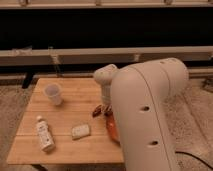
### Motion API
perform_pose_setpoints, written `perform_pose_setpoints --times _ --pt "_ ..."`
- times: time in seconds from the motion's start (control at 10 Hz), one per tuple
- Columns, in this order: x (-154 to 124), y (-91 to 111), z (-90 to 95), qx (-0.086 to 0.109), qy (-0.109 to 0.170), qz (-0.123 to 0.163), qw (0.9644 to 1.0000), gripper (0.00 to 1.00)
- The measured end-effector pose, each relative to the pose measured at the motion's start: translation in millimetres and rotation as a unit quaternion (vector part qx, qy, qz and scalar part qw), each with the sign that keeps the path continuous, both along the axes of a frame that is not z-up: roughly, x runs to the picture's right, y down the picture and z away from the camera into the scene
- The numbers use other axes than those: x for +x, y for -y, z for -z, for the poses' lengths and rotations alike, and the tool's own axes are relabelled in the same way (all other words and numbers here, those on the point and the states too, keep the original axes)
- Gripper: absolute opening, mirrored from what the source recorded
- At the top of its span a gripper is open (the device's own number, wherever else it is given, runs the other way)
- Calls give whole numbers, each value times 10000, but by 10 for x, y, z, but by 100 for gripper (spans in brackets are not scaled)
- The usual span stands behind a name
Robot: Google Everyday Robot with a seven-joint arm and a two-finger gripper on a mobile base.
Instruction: Push the ceramic bowl across the table
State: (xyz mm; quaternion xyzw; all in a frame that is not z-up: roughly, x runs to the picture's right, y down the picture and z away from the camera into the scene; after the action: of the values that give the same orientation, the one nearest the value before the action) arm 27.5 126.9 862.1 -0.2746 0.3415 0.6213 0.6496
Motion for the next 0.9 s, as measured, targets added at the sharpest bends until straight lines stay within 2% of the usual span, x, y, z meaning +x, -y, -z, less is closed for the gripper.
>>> perform_pose_setpoints --times 0.4,0.9 --pt "-174 136 -89 -10 108 86 9999 65" --pt "-533 302 -203 -66 386 282 9988 65"
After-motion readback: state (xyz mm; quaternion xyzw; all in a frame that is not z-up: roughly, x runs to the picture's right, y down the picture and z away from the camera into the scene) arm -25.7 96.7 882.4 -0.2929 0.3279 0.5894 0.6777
